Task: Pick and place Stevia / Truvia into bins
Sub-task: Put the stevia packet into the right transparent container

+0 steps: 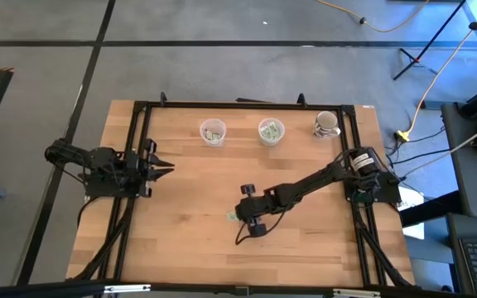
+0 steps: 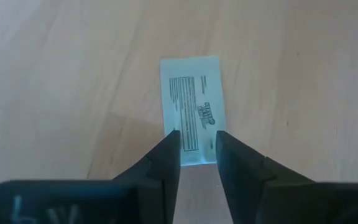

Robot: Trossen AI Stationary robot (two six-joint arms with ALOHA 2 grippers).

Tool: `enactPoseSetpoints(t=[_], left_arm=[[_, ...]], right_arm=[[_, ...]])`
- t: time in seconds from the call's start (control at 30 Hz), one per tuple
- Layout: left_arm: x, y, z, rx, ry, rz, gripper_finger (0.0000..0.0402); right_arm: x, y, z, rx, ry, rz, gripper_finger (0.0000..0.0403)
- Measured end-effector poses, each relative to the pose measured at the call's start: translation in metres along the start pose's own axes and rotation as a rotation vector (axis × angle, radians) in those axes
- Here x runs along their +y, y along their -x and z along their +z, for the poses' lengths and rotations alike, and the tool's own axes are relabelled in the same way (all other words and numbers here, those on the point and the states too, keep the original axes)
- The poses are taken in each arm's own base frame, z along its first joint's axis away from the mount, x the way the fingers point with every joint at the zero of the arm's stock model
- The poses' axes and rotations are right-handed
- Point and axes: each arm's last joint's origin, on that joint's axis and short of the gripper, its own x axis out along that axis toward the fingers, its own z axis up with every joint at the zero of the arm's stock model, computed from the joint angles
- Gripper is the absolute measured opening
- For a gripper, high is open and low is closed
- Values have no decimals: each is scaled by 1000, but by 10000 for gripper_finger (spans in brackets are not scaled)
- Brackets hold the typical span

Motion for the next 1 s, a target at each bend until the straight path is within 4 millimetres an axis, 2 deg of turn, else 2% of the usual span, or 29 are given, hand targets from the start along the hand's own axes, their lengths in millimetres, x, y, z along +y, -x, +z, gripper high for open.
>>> enactPoseSetpoints(t=[0.37,0.5,0.67,0.83,1.0], left_arm=[[0,0,0,1,-1,-1,47],[0,0,0,2,-8,0,47],[0,0,0,2,-9,1,47],[0,0,0,3,-9,9,47],[0,0,0,3,-9,12,47]], right_arm=[[1,-4,-7,68,15,-2,30],[2,-15,-13,97,13,-8,14],[2,-17,-14,104,-28,-26,3],[-2,-5,-9,75,-39,-34,1],[-15,20,1,44,-65,-61,0]])
